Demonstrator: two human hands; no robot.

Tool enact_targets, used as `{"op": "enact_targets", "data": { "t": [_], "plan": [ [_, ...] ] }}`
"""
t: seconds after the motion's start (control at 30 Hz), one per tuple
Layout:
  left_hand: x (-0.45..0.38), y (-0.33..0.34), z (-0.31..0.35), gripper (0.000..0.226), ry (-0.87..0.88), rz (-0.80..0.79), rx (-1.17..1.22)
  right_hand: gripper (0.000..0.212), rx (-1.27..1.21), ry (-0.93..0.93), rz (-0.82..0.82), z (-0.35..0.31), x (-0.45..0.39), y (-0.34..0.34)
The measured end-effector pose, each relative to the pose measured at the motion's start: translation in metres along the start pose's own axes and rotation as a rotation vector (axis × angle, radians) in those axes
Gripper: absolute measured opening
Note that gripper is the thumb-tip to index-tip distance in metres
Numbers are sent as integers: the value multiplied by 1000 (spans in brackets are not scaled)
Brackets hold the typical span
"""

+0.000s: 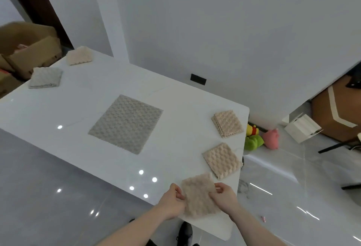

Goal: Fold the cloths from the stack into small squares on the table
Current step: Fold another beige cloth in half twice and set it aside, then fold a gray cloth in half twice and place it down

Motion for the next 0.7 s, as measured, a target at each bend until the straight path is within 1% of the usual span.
{"op": "enact_targets", "data": {
  "t": [0.07,0.13,0.23,0.3,0.37,0.43,0.5,0.57,0.7],
  "plan": [
    [-2,19,3,36,-18,-43,-6,24,119,-39,-14,-4,-10,-10],
    [-4,34,3,34,-28,-51,-22,25,271,-88,-21,-8,-20,-15],
    [-5,41,0,33,-55,-24,-14,35,498,-136,-82,-7,-34,-14],
    [-4,35,-3,29,-74,10,4,41,585,-134,-126,-1,-43,-11],
    [-5,23,-7,26,-81,47,0,42,611,-130,-146,2,-47,-9],
    [-3,5,-9,24,-83,86,-13,45,585,-131,-144,1,-48,-7],
    [0,-18,-13,24,-87,129,-35,59,531,-147,-113,-5,-47,-5],
    [3,-48,-19,25,-89,186,-85,69,483,-206,-91,-18,-46,3],
    [10,-117,-39,27,-119,300,-229,70,499,-339,-104,-58,-34,37]
  ]
}}
Point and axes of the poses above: each hand's wrist, its own x-axis away from the middle knuckle, its own y-axis out of the palm, z = x × y, the point moved 6 cm from there along -x, towards the middle knuckle, and after that the axes turned 12 degrees about -x, right-handed, at the moved point
